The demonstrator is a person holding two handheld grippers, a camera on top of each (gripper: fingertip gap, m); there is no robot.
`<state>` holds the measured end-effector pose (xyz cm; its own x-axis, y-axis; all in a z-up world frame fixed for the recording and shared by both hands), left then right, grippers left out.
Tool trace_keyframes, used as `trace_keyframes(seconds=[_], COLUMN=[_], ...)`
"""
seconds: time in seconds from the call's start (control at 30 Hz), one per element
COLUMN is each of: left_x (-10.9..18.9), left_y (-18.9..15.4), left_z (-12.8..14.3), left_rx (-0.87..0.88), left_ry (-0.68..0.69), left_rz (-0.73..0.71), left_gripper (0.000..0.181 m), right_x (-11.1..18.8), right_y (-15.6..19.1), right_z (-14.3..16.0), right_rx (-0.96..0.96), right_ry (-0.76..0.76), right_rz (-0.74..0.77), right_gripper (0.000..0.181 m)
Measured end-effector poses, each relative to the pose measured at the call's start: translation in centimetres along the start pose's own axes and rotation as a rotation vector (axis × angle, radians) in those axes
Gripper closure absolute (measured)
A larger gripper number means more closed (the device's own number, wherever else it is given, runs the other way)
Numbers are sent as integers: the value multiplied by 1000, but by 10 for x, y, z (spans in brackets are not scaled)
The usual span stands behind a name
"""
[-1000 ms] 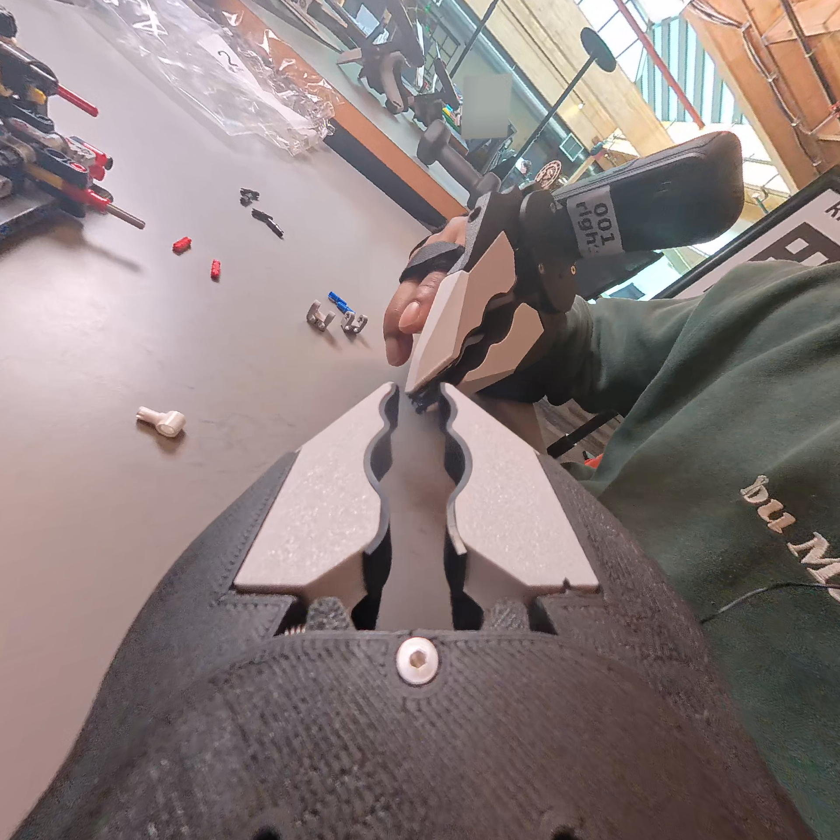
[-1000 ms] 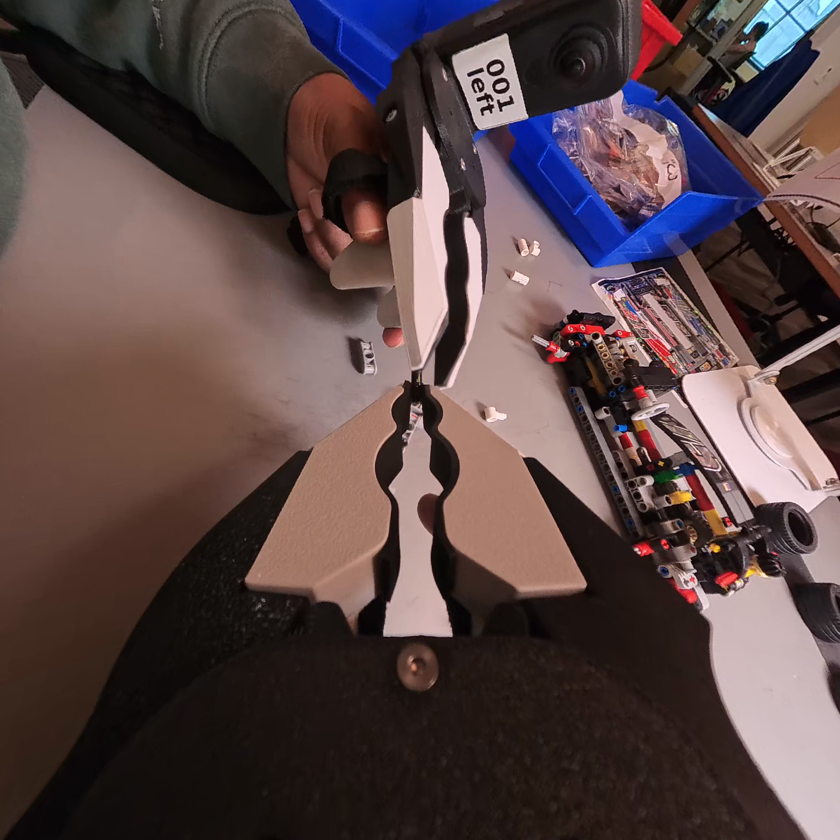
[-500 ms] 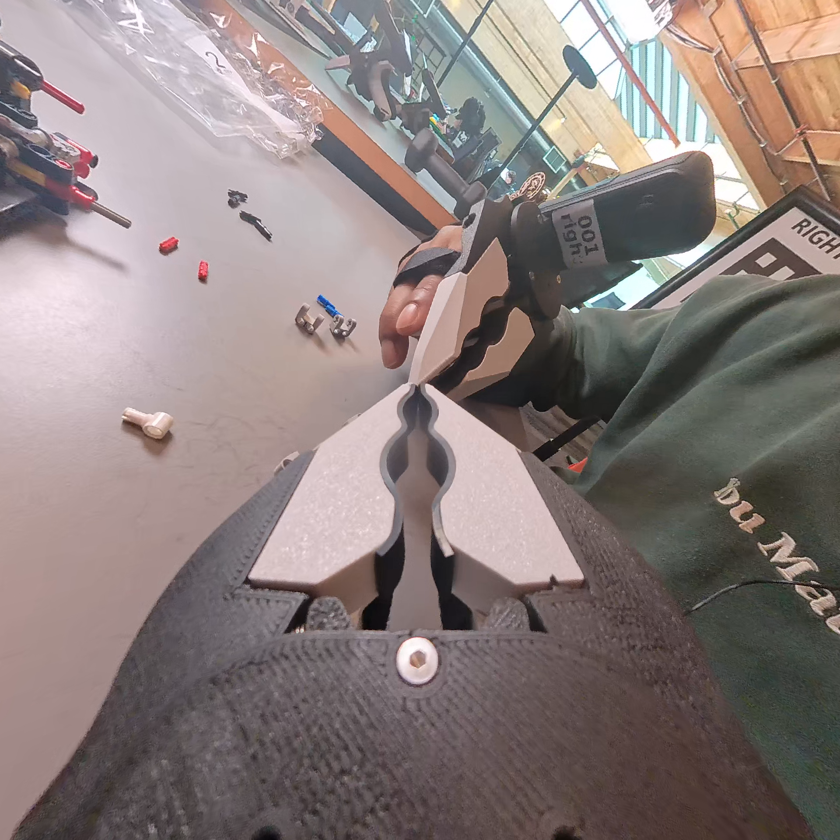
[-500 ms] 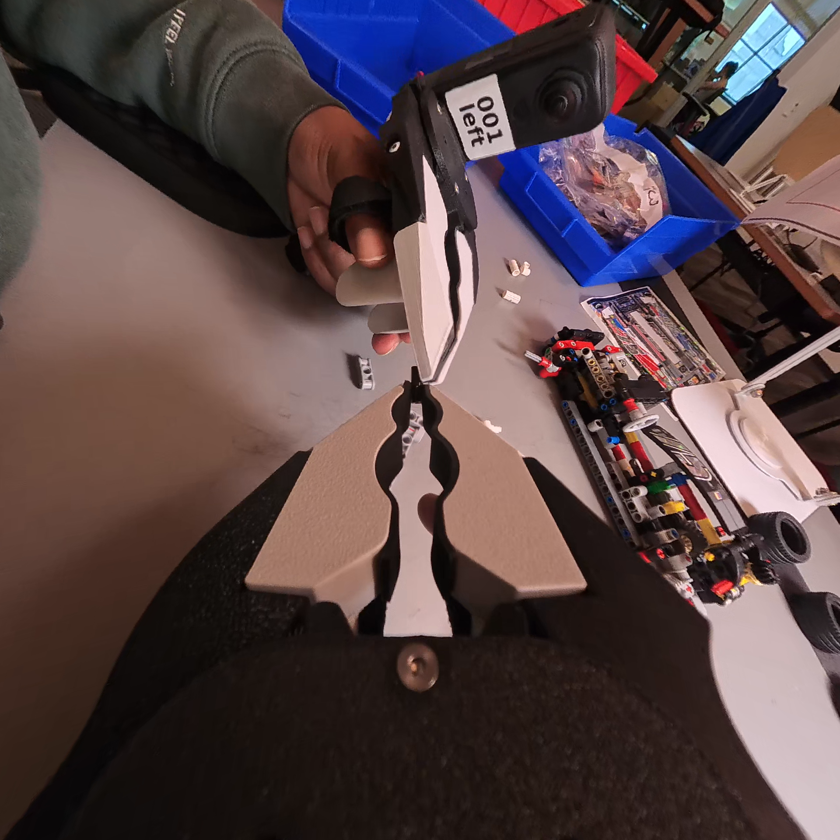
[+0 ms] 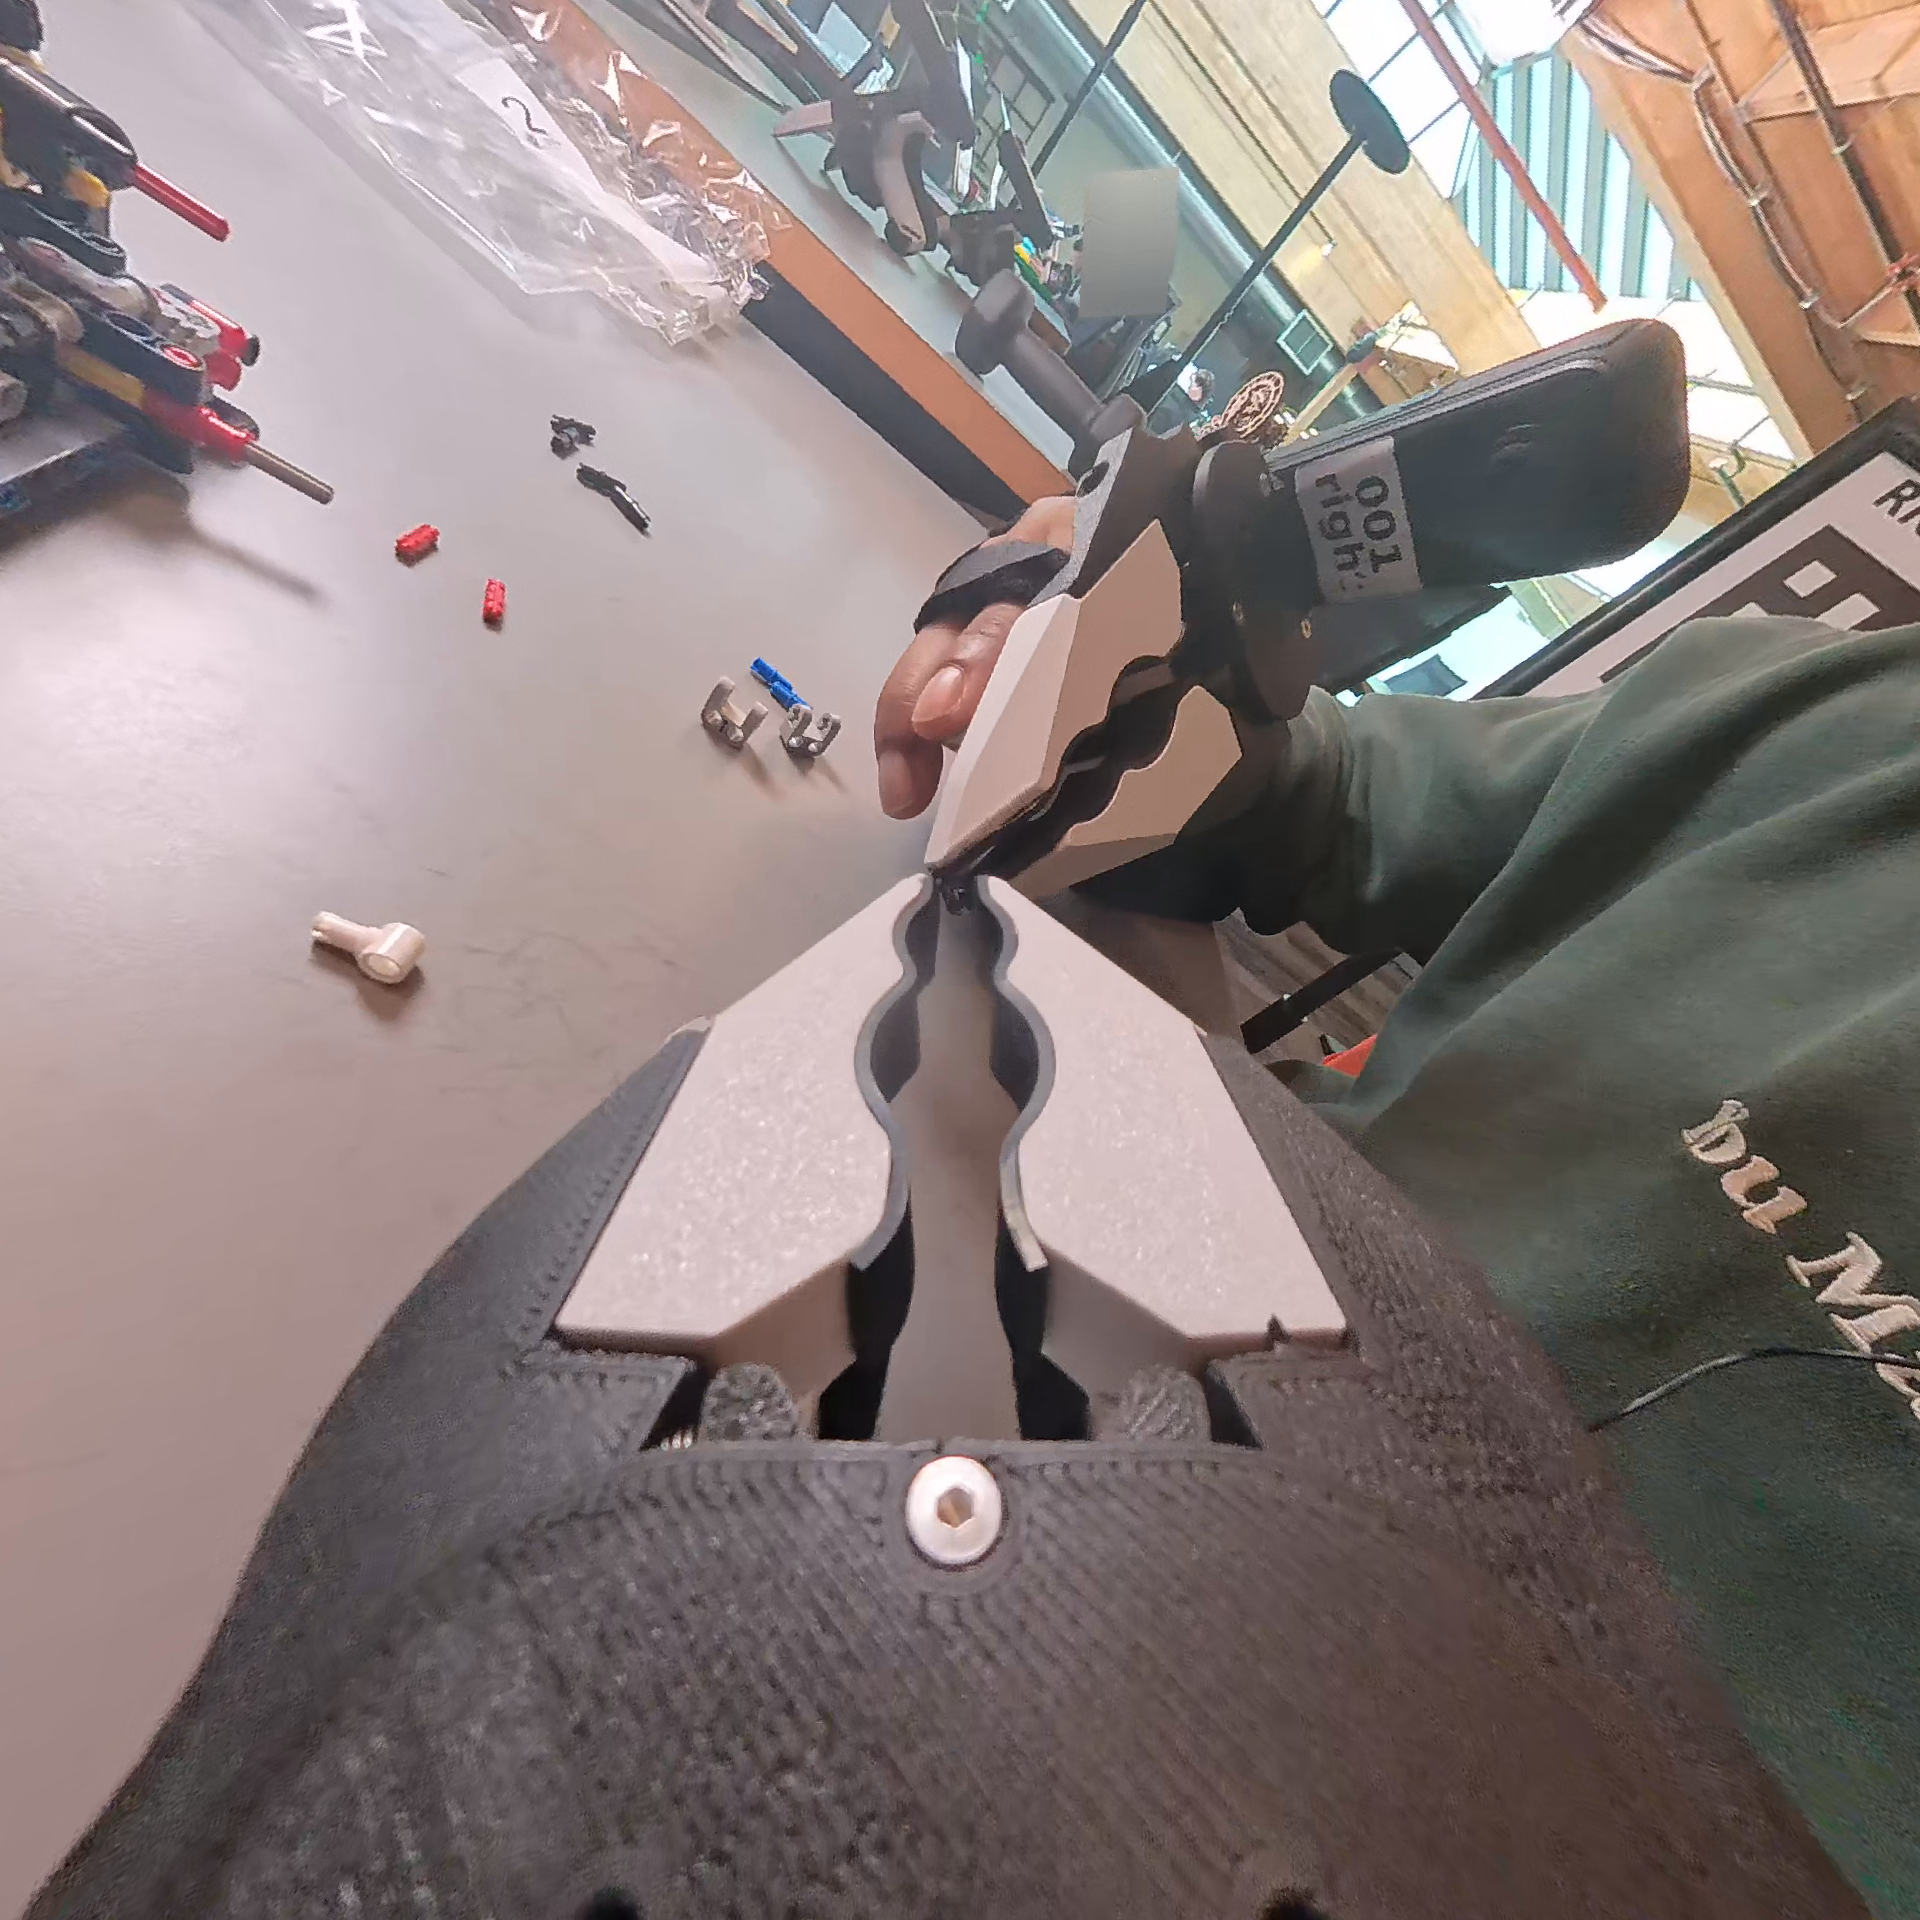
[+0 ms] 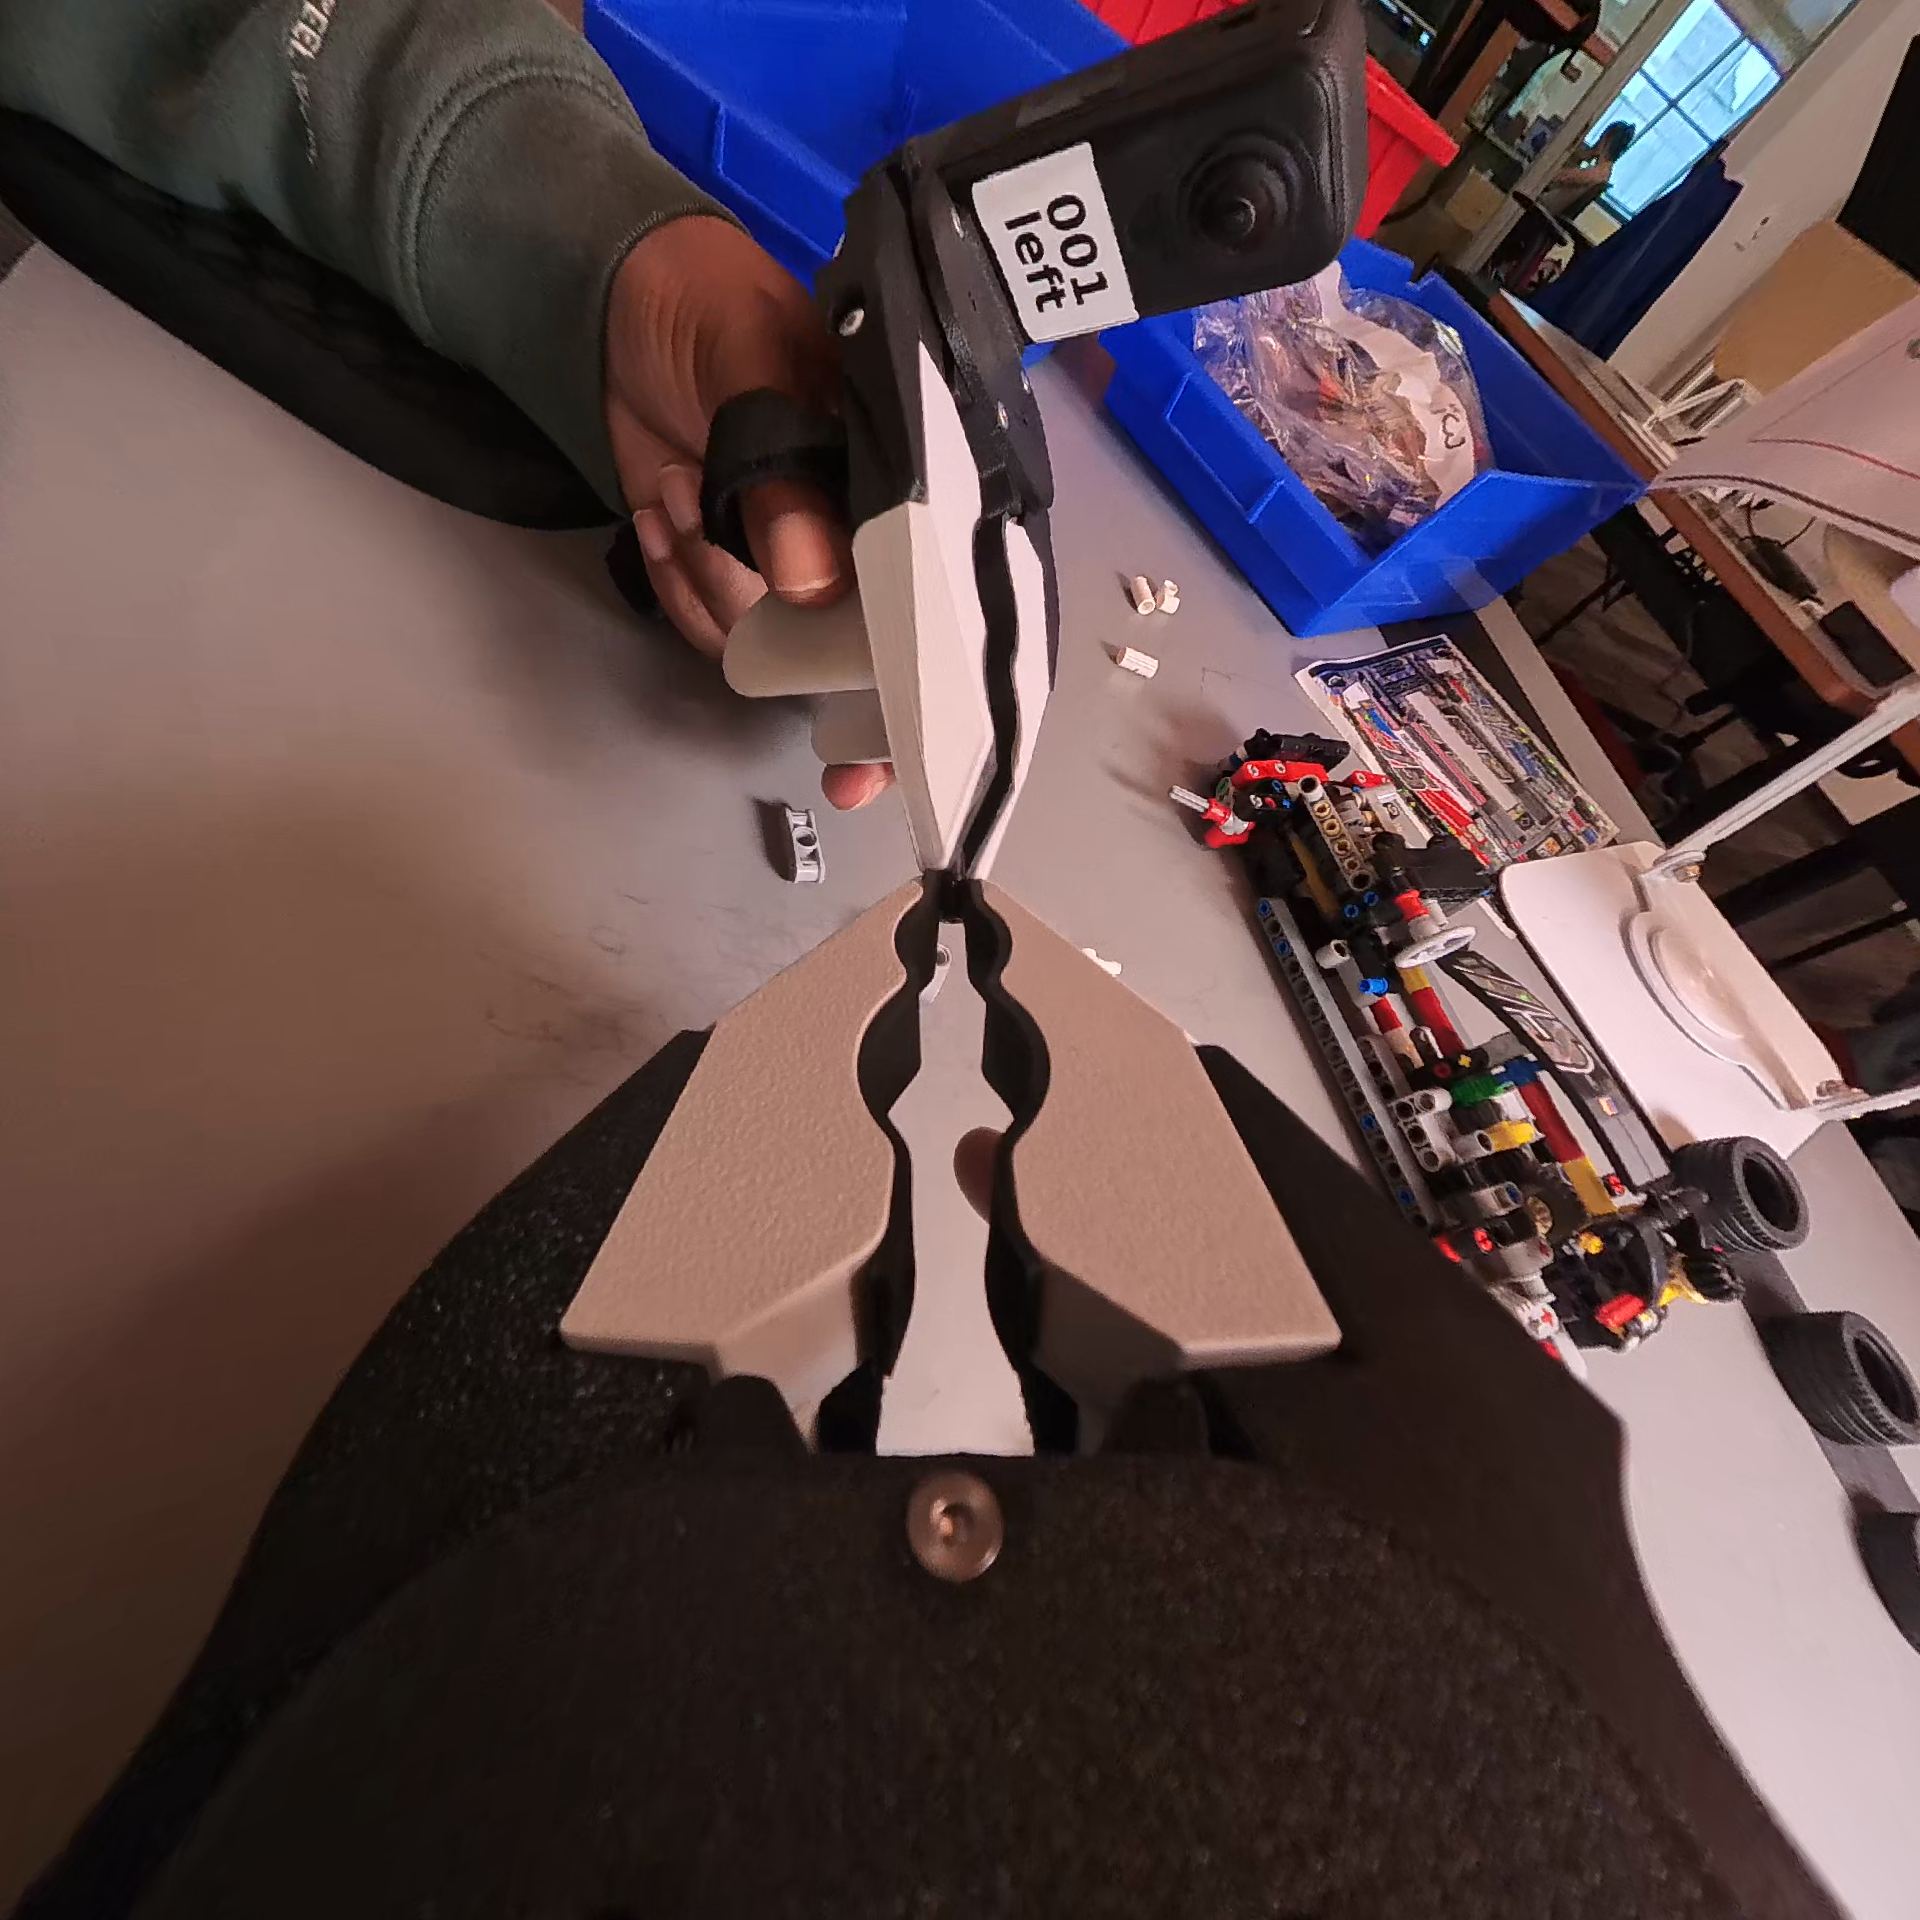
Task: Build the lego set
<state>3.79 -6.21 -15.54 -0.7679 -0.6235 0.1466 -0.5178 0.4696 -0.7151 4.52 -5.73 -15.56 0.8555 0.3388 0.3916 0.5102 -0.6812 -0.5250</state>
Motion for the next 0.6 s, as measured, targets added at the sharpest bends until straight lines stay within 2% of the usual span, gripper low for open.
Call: trace_keyframes(seconds=[0.03,0.1,0.23,0.33,0.6], left_x=[0,2,10,14,12], left_y=[-1,-8,-34,-47,-52], left_z=[0,-4,-14,-20,-19], left_rx=[-3,17,126,178,209], left_ry=[1,-17,-76,-112,-104], left_rz=[4,61,296,412,455], left_gripper=[178,179,180,180,180], right_x=[0,4,18,23,25], right_y=[0,-2,-8,-9,-9], right_z=[-1,-8,-36,-46,-56], right_rx=[3,-41,-147,-151,-137], right_ry=[-6,-64,-266,-324,-358], right_rz=[3,0,-24,-11,5], right_gripper=[179,179,177,176,177])
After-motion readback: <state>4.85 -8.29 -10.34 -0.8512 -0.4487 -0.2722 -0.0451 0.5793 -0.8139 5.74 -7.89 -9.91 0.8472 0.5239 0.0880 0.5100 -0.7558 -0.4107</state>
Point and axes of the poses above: each gripper's, where its closed fingertips meet, x back along the fingers, z out of its underside, y = z × x across the jaws, the point moved 1 cm from there along x, back along the fingers, and after that the axes turned 8 degrees about x, right-handed, at the moved point
